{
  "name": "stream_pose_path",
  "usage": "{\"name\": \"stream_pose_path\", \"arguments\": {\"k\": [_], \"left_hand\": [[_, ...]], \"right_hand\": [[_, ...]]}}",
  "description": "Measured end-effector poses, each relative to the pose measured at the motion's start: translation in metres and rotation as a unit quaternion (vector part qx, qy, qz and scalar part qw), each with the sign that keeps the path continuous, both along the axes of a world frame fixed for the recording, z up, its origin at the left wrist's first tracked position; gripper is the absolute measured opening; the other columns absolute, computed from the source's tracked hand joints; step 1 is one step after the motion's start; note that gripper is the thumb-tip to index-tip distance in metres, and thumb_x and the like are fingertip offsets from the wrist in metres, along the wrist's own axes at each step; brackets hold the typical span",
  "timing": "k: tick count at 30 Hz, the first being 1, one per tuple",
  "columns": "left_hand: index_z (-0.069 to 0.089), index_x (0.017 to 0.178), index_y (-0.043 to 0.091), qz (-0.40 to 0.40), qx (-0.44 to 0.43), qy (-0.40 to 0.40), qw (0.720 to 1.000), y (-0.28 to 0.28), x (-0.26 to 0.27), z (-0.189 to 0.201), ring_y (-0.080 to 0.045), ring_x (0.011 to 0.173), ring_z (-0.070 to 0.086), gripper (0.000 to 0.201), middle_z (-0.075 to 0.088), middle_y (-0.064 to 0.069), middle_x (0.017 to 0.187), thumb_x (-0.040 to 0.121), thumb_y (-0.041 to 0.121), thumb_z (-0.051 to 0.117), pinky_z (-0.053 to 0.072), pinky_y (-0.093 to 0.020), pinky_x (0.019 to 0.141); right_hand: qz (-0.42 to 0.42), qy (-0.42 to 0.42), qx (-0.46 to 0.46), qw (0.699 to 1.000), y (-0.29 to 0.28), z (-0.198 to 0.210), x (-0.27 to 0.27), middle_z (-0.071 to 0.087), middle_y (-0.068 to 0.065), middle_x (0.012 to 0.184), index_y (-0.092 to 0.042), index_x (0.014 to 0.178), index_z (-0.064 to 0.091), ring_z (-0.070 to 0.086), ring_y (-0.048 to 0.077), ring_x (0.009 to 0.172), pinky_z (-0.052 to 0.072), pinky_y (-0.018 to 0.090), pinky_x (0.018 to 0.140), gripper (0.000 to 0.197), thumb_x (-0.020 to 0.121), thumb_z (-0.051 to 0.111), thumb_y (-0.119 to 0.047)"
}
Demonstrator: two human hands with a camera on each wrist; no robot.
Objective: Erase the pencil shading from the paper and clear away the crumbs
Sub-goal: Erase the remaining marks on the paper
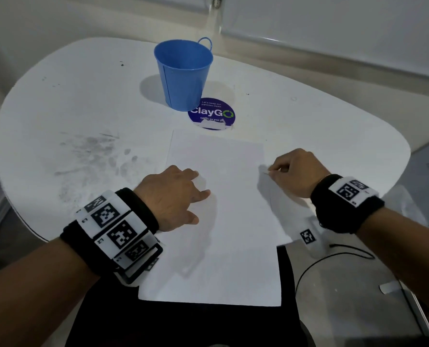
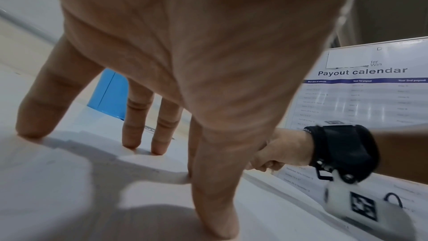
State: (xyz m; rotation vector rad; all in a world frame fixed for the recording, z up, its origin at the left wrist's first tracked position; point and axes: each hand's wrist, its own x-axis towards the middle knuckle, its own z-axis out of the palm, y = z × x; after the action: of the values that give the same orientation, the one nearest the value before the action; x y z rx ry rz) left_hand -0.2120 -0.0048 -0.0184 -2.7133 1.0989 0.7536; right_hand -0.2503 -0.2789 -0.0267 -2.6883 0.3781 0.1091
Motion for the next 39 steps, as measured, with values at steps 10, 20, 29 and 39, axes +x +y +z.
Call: {"name": "stream_pose_path", "arguments": {"k": [10, 20, 29, 39], "left_hand": [[0.022, 0.155, 0.051, -0.002, -0.002, -0.003, 1.000, 0.000, -0.001, -0.001, -0.016, 0.149, 0.016, 0.062, 0.008, 0.010, 0.167, 0.100, 0.054, 0.050, 0.041, -0.039, 0.109], [0.036, 0.148, 0.054, -0.001, -0.018, -0.001, 1.000, -0.001, 0.002, 0.000, -0.019, 0.146, 0.023, 0.056, 0.016, 0.007, 0.166, 0.096, 0.055, 0.058, 0.044, -0.040, 0.105], [0.033, 0.152, 0.051, -0.010, -0.009, 0.002, 1.000, -0.001, 0.002, 0.001, -0.020, 0.145, 0.024, 0.059, 0.015, 0.007, 0.167, 0.098, 0.054, 0.055, 0.044, -0.040, 0.106], [0.038, 0.150, 0.048, -0.020, -0.017, -0.005, 1.000, 0.000, 0.002, 0.000, -0.019, 0.138, 0.034, 0.056, 0.027, 0.007, 0.162, 0.097, 0.054, 0.056, 0.048, -0.037, 0.098]], "right_hand": [[0.067, 0.033, -0.011, 0.997, 0.013, 0.002, -0.021, 0.059, -0.017, 0.060, -0.024, 0.070, 0.071, 0.056, 0.002, 0.063, 0.044, 0.024, 0.067, 0.019, 0.088, 0.064, -0.021], [0.135, -0.003, 0.032, 0.990, 0.090, 0.009, 0.014, 0.062, -0.010, 0.073, -0.018, 0.089, 0.075, 0.059, 0.015, 0.076, 0.049, 0.026, 0.073, 0.014, 0.090, 0.062, -0.021], [0.042, -0.017, -0.021, 0.999, 0.072, -0.004, 0.058, 0.070, 0.001, 0.086, -0.015, 0.082, 0.074, 0.063, 0.023, 0.083, 0.048, 0.026, 0.071, 0.018, 0.087, 0.057, -0.016], [0.135, 0.014, -0.010, 0.991, 0.099, -0.006, 0.073, 0.066, -0.008, 0.075, -0.016, 0.083, 0.075, 0.061, 0.012, 0.073, 0.043, 0.021, 0.069, 0.014, 0.087, 0.062, -0.016]]}}
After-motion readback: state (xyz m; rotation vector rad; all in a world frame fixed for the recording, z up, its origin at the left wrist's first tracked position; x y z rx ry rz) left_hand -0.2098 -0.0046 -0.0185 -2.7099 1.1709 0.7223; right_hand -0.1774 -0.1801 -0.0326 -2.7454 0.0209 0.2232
